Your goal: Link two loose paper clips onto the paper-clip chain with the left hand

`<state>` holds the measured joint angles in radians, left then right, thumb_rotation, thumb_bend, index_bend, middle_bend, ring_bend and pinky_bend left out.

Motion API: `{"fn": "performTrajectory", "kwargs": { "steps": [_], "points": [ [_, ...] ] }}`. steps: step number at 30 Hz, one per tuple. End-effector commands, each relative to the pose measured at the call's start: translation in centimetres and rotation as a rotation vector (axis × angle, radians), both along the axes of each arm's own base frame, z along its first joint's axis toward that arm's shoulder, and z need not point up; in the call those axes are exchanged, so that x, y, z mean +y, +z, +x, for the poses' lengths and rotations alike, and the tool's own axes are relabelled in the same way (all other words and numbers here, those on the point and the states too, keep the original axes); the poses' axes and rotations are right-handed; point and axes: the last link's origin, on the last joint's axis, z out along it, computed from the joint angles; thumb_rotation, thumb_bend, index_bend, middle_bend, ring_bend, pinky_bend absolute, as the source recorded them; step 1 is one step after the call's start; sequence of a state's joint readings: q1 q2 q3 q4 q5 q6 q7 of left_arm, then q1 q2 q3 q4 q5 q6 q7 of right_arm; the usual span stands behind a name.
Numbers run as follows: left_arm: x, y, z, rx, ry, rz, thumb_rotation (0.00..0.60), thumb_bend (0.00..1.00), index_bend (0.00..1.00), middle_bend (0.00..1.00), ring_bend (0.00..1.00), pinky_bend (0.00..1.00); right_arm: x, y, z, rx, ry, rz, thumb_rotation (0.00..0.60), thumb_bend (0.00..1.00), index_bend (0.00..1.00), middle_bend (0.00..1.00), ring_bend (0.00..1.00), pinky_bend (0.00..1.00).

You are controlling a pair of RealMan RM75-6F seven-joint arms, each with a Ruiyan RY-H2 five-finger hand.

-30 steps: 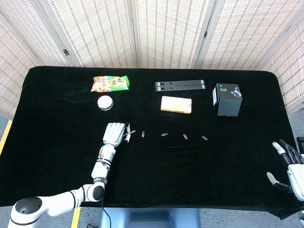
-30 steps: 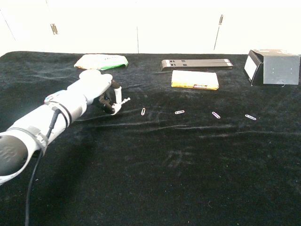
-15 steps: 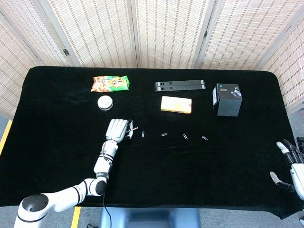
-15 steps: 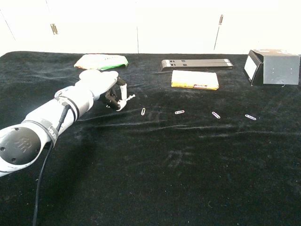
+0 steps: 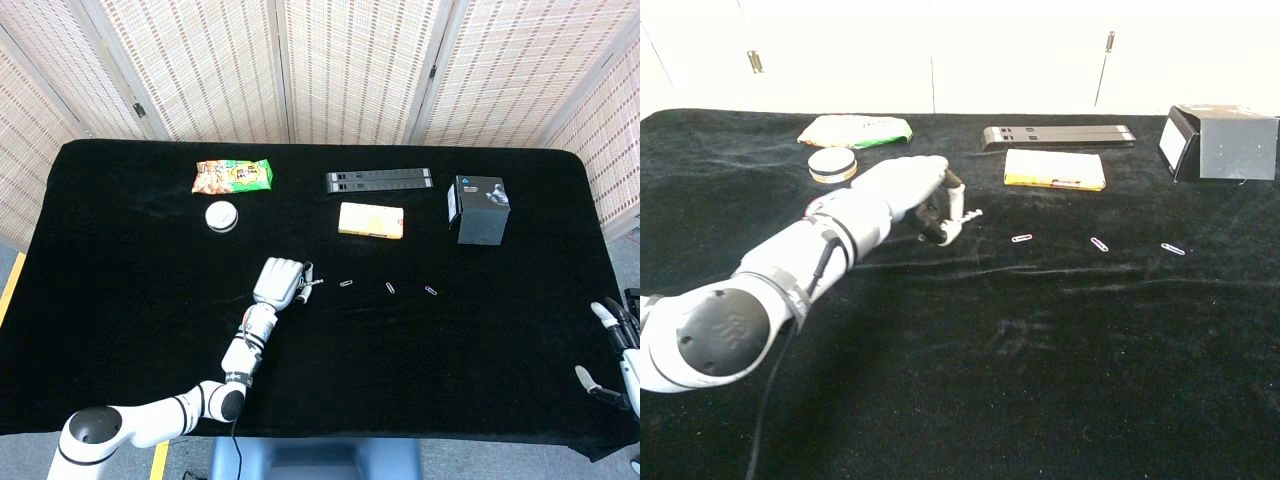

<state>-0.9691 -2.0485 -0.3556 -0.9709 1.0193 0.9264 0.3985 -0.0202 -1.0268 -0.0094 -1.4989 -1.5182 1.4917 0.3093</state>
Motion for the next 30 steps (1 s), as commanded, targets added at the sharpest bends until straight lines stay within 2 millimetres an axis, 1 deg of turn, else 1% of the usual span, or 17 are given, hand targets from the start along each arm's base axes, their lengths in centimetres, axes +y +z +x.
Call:
{"fn": "performTrajectory", "kwargs": {
  "steps": [1, 5, 12, 17, 23, 30],
  "points": [
    [-0.1, -0.7, 0.9, 0.009, -0.021, -0.009, 0.6, 0.66, 0.76, 1.0, 1.0, 1.0, 0.5, 0.3, -0.2, -0.001, -0.005, -0.009, 0.6, 0.33, 0.0, 0.0, 0.0, 0.12],
    [0.1, -1.3, 1.8, 0.017, -0.037, -0.009, 0.6, 0.66, 0.76, 1.0, 1.0, 1.0, 1.1, 0.7, -0.6, -0.007, -0.018, -0.029, 0.6, 0.34, 0.0, 0.0, 0.0, 0.12],
    [0.8, -1.9, 2.2, 0.026, -0.034, -0.019, 0.6, 0.66, 0.76, 1.0, 1.0, 1.0, 1.5, 1.2, -1.1, -0.012, -0.039, -0.046, 0.6, 0.34, 0.0, 0.0, 0.0, 0.12],
    [1.3, -2.3, 1.9, 0.037, -0.025, -0.027, 0.6, 0.66, 0.76, 1.0, 1.0, 1.0, 1.9, 1.9, -1.4, -0.015, -0.061, -0.092, 0.6, 0.33, 0.0, 0.0, 0.0, 0.12],
    [1.9, -2.5, 1.2, 0.061, -0.008, -0.023, 0.6, 0.66, 0.77, 1.0, 1.0, 1.0, 1.9, 1.9, -1.7, -0.015, -0.074, -0.085, 0.6, 0.34, 0.0, 0.0, 0.0, 0.12],
    [1.9, -2.3, 1.2, 0.069, -0.018, -0.006, 0.6, 0.66, 0.77, 1.0, 1.0, 1.0, 2.0, 2.0, -1.7, -0.015, -0.074, -0.091, 0.6, 0.33, 0.0, 0.0, 0.0, 0.12]
  ]
}}
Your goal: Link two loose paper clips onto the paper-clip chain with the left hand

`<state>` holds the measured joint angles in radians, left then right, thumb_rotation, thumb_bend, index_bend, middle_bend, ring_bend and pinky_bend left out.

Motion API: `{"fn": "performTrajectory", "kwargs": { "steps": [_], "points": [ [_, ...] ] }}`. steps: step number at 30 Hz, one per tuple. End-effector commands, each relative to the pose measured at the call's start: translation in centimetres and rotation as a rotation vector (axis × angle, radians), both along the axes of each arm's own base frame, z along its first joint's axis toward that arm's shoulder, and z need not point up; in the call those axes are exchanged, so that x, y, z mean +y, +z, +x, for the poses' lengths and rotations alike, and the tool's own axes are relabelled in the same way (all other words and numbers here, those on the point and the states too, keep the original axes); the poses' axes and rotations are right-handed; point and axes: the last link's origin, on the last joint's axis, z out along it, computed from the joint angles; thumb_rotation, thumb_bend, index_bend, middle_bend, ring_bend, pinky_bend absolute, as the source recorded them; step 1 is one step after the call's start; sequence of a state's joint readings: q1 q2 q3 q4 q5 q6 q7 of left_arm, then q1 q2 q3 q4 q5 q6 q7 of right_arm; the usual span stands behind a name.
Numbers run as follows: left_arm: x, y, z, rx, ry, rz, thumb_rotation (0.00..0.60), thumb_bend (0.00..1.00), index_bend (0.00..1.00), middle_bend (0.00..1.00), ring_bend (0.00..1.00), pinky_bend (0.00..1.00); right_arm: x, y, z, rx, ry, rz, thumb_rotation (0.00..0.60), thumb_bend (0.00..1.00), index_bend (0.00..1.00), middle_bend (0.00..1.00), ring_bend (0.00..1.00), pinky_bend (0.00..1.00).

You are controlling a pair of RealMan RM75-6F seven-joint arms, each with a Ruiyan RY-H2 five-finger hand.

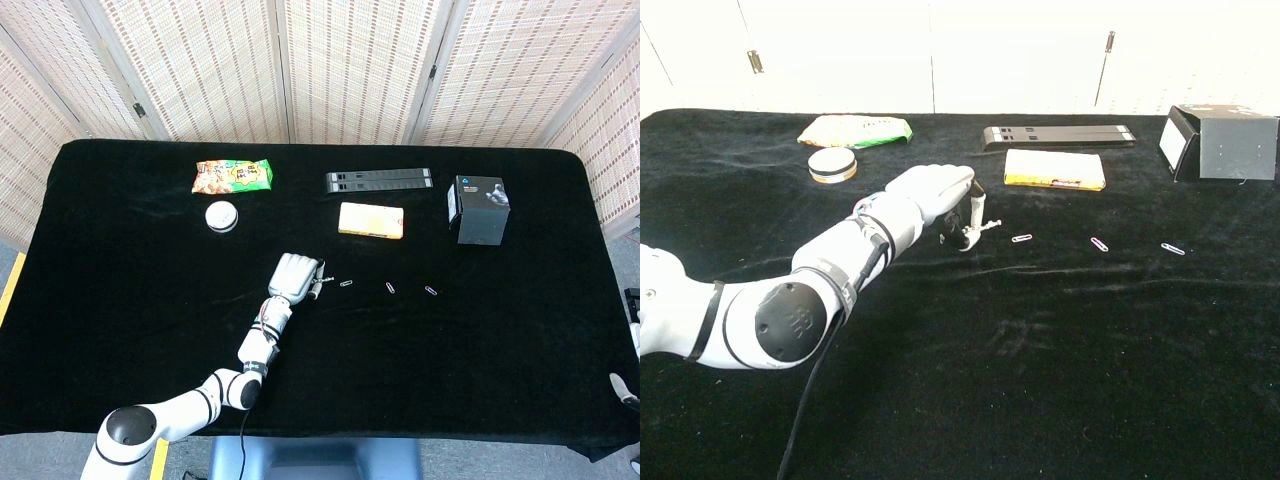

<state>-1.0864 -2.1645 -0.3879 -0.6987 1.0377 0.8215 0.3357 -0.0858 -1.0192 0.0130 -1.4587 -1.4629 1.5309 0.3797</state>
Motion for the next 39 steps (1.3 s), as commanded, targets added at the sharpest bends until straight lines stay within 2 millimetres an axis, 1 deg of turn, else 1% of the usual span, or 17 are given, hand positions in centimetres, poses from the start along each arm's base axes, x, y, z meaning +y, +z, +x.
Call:
{"fn": "performTrajectory", "kwargs": {
  "steps": [1, 5, 9, 16, 19, 22, 25, 28, 31, 35, 39],
  "points": [
    [-0.2, 0.1, 0.0, 0.002, -0.009, 0.007, 0.6, 0.66, 0.77, 1.0, 1.0, 1.0, 0.0, -0.1, 0.0, 0.0, 0.003, 0.003, 0.6, 0.34, 0.0, 0.0, 0.0, 0.12],
    [-1.1, 0.5, 0.3, -0.008, -0.034, 0.02, 0.6, 0.66, 0.77, 1.0, 1.0, 1.0, 0.0, -0.1, 0.2, -0.002, 0.012, 0.009, 0.6, 0.33, 0.0, 0.0, 0.0, 0.12],
    [-2.8, 1.2, 0.4, -0.019, -0.054, 0.047, 0.6, 0.66, 0.77, 1.0, 1.0, 1.0, 0.0, -0.1, 0.5, -0.006, 0.034, 0.02, 0.6, 0.33, 0.0, 0.0, 0.0, 0.12],
    [-6.7, 2.0, 1.3, 0.005, -0.085, 0.097, 0.6, 0.66, 0.77, 1.0, 1.0, 1.0, 0.5, -0.3, 1.6, -0.028, 0.112, 0.055, 0.6, 0.33, 0.0, 0.0, 0.0, 0.12],
    [-8.3, 2.1, 1.3, 0.018, -0.083, 0.111, 0.6, 0.66, 0.77, 1.0, 1.0, 1.0, 0.7, -0.2, 1.8, -0.04, 0.128, 0.062, 0.6, 0.33, 0.0, 0.0, 0.0, 0.12],
    [-10.5, 1.9, 0.9, 0.03, -0.079, 0.116, 0.6, 0.66, 0.77, 1.0, 1.0, 1.0, 1.1, -0.1, 2.0, -0.045, 0.151, 0.066, 0.6, 0.34, 0.0, 0.0, 0.0, 0.12],
    [-12.3, 1.6, 0.4, 0.023, -0.068, 0.109, 0.6, 0.66, 0.77, 1.0, 1.0, 1.0, 1.3, -0.1, 2.3, -0.048, 0.181, 0.078, 0.6, 0.34, 0.0, 0.0, 0.0, 0.12],
    [-14.3, 0.9, 0.0, 0.023, -0.072, 0.1, 0.6, 0.67, 0.77, 1.0, 1.0, 1.0, 1.5, -0.2, 2.8, -0.045, 0.216, 0.087, 0.6, 0.33, 0.0, 0.0, 0.0, 0.12],
    [-16.2, -0.1, -0.1, 0.03, -0.09, 0.092, 0.6, 0.67, 0.77, 1.0, 1.0, 1.0, 2.2, 0.0, 3.3, -0.057, 0.252, 0.088, 0.6, 0.33, 0.0, 0.0, 0.0, 0.12],
    [-17.4, -0.6, 0.3, 0.029, -0.113, 0.112, 0.6, 0.67, 0.77, 1.0, 1.0, 1.0, 3.3, 0.7, 3.5, -0.063, 0.278, 0.056, 0.6, 0.34, 0.0, 0.0, 0.0, 0.12],
    [-17.7, -0.8, 0.6, 0.028, -0.121, 0.13, 0.6, 0.67, 0.77, 1.0, 1.0, 1.0, 3.7, 1.3, 3.2, -0.073, 0.279, 0.043, 0.6, 0.33, 0.0, 0.0, 0.0, 0.12]
  ]
}}
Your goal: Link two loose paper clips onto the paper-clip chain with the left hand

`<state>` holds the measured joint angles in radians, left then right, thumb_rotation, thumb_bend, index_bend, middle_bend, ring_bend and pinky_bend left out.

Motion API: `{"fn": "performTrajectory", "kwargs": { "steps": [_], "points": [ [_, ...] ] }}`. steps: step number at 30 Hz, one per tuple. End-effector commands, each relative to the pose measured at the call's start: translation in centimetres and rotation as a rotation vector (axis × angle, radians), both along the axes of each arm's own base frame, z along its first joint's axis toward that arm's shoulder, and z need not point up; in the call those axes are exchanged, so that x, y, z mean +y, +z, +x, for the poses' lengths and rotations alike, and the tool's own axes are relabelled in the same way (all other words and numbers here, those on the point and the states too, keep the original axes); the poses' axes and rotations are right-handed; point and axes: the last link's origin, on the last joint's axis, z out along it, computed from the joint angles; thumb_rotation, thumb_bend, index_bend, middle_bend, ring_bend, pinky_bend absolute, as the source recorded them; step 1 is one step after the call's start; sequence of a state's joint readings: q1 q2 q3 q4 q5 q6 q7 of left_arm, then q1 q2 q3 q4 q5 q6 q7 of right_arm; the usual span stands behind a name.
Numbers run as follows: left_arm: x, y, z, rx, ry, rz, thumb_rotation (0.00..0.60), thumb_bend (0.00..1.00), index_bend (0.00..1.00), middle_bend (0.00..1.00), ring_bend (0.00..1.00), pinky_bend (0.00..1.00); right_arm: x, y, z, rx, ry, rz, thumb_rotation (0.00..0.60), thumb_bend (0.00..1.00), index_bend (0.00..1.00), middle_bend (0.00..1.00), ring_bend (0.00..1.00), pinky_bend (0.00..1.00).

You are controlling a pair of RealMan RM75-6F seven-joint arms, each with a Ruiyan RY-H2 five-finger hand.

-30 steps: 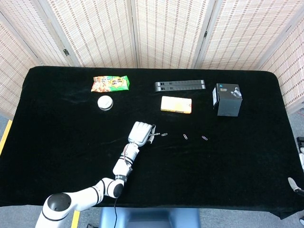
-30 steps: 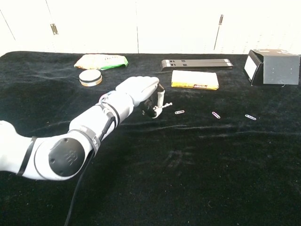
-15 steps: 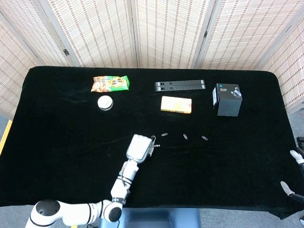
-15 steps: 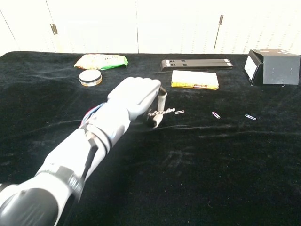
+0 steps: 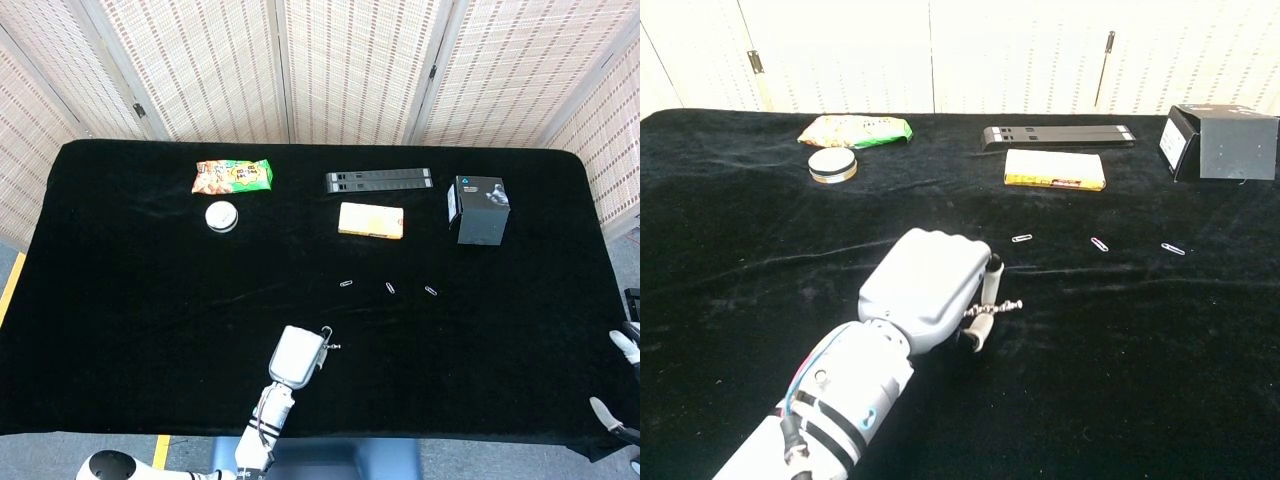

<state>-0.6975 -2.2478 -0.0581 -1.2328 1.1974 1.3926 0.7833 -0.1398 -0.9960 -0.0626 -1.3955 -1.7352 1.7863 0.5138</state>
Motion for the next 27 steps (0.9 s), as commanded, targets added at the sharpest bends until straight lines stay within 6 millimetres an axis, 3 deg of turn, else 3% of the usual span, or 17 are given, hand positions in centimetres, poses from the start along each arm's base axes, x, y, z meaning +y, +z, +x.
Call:
{"fn": "performTrajectory", "kwargs": {
  "steps": [1, 12, 14, 16, 21, 27],
  "points": [
    [-0.2, -0.1, 0.2, -0.005, -0.002, 0.012, 0.6, 0.67, 0.77, 1.0, 1.0, 1.0, 0.4, 0.3, -0.2, -0.005, -0.003, -0.003, 0.6, 0.33, 0.0, 0.0, 0.0, 0.12],
    [0.8, 0.3, -0.1, -0.005, -0.003, 0.008, 0.6, 0.66, 0.72, 1.0, 1.0, 1.0, 0.1, 0.1, -0.3, 0.004, -0.011, 0.004, 0.6, 0.33, 0.0, 0.0, 0.0, 0.12],
    [1.0, 0.5, -0.1, -0.002, 0.006, 0.004, 0.6, 0.62, 0.65, 1.0, 1.0, 1.0, 0.1, 0.0, -0.3, 0.008, -0.014, 0.004, 0.6, 0.34, 0.0, 0.0, 0.0, 0.12],
    [1.4, 0.8, -0.3, 0.002, 0.013, 0.004, 0.6, 0.51, 0.48, 1.0, 1.0, 1.0, 0.0, -0.1, -0.3, 0.011, -0.016, 0.005, 0.6, 0.34, 0.0, 0.0, 0.0, 0.12],
    [2.3, 1.2, -0.8, 0.005, 0.036, -0.006, 0.6, 0.32, 0.23, 1.0, 1.0, 1.0, -0.1, -0.1, -0.3, 0.015, -0.021, 0.002, 0.6, 0.33, 0.0, 0.0, 0.0, 0.12],
    [3.2, 1.7, -1.1, 0.013, 0.047, -0.011, 0.6, 0.21, 0.1, 1.0, 1.0, 1.0, -0.4, -0.2, -0.4, 0.019, -0.032, 0.004, 0.6, 0.34, 0.0, 0.0, 0.0, 0.12]
  ]
}}
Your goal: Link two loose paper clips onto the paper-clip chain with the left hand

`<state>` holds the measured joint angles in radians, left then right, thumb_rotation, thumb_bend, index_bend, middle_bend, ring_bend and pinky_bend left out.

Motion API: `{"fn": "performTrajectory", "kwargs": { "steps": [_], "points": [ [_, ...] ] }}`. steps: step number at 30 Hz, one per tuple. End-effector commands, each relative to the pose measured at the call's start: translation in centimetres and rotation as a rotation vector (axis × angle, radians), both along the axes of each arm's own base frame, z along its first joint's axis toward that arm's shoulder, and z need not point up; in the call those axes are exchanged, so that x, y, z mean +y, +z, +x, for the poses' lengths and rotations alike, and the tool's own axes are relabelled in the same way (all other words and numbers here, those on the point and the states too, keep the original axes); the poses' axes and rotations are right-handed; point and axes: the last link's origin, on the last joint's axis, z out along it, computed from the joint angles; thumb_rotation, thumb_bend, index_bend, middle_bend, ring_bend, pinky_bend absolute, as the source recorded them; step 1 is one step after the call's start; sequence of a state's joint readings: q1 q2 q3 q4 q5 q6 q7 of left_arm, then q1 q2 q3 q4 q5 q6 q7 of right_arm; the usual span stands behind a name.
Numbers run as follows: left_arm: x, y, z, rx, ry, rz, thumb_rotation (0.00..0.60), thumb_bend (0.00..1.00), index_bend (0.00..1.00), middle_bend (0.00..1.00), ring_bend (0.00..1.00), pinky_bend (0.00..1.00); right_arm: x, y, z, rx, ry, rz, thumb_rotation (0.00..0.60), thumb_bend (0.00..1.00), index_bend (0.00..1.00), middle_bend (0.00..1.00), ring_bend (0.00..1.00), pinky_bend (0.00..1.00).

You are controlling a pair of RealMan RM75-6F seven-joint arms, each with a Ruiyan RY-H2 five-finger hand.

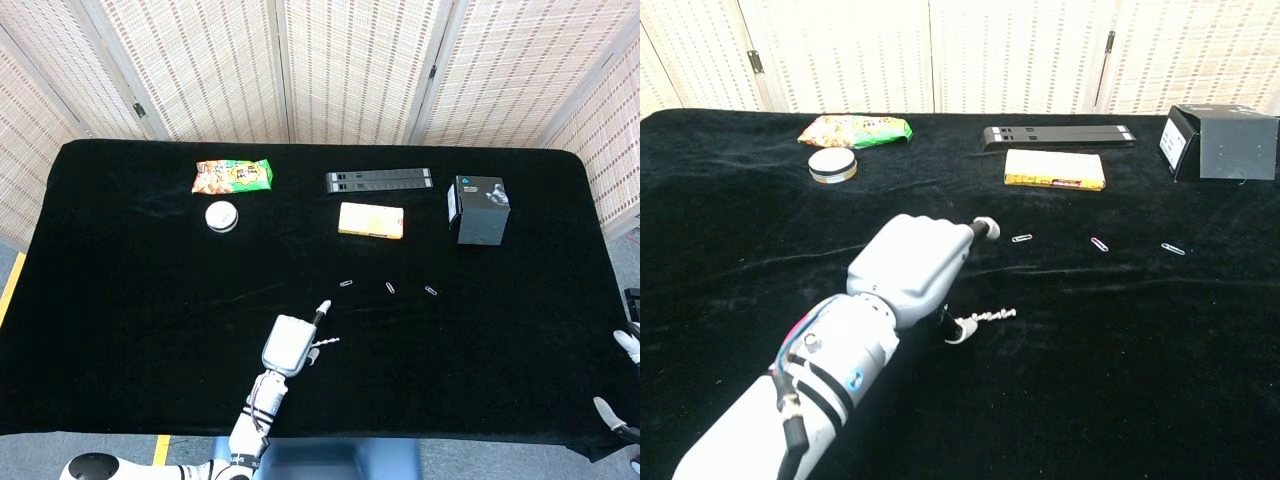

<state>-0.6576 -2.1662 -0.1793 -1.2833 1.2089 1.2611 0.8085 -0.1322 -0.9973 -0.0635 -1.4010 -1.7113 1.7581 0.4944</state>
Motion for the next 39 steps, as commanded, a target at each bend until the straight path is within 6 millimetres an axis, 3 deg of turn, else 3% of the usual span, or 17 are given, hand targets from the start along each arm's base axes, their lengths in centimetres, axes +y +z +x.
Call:
{"fn": "performTrajectory", "kwargs": {
  "steps": [1, 12, 16, 19, 23, 26, 28, 30, 34, 39],
  "points": [
    [0.3, 0.3, 0.0, -0.004, 0.001, -0.002, 0.6, 0.2, 0.08, 1.0, 1.0, 1.0, -0.2, -0.1, 0.0, 0.002, -0.006, 0.002, 0.6, 0.34, 0.0, 0.0, 0.0, 0.12],
    [1.1, 3.1, -0.2, -0.024, -0.025, 0.032, 0.6, 0.19, 0.05, 1.0, 1.0, 1.0, -0.8, -0.5, 0.0, 0.019, -0.023, 0.011, 0.6, 0.34, 0.0, 0.0, 0.0, 0.12],
    [1.5, 5.2, -0.8, -0.027, -0.027, 0.056, 0.6, 0.19, 0.05, 1.0, 1.0, 1.0, -1.1, -0.9, 0.0, 0.031, -0.029, 0.021, 0.6, 0.33, 0.0, 0.0, 0.0, 0.12],
    [1.6, 7.8, -2.0, -0.017, -0.033, 0.092, 0.6, 0.19, 0.05, 0.96, 0.99, 1.0, -1.4, -1.2, 0.1, 0.046, -0.034, 0.02, 0.6, 0.33, 0.0, 0.0, 0.0, 0.12],
    [1.1, 11.4, -4.3, -0.021, -0.042, 0.111, 0.6, 0.19, 0.05, 0.84, 0.86, 0.99, -1.6, -1.7, 0.5, 0.073, -0.029, 0.015, 0.6, 0.34, 0.0, 0.0, 0.0, 0.12],
    [0.4, 14.1, -6.8, -0.026, -0.051, 0.109, 0.6, 0.19, 0.06, 0.68, 0.65, 0.77, -1.9, -2.4, 1.0, 0.095, -0.02, 0.031, 0.6, 0.33, 0.0, 0.0, 0.0, 0.12],
    [-0.2, 15.8, -9.1, -0.033, -0.022, 0.098, 0.6, 0.19, 0.06, 0.54, 0.5, 0.56, -2.3, -3.0, 1.3, 0.11, -0.013, 0.046, 0.6, 0.34, 0.0, 0.0, 0.0, 0.12],
    [-0.7, 17.3, -11.3, -0.021, 0.011, 0.103, 0.6, 0.19, 0.06, 0.44, 0.39, 0.45, -2.6, -3.5, 1.5, 0.124, -0.009, 0.061, 0.6, 0.34, 0.0, 0.0, 0.0, 0.12],
    [-1.9, 20.4, -15.6, 0.028, 0.078, 0.147, 0.6, 0.19, 0.06, 0.34, 0.28, 0.33, -3.4, -4.5, 2.0, 0.149, -0.001, 0.085, 0.6, 0.33, 0.0, 0.0, 0.0, 0.12],
    [-4.8, 23.1, -19.7, 0.049, 0.105, 0.224, 0.6, 0.19, 0.06, 0.31, 0.24, 0.27, -4.2, -5.3, 2.5, 0.172, 0.012, 0.101, 0.6, 0.34, 0.0, 0.0, 0.0, 0.12]
  ]
}}
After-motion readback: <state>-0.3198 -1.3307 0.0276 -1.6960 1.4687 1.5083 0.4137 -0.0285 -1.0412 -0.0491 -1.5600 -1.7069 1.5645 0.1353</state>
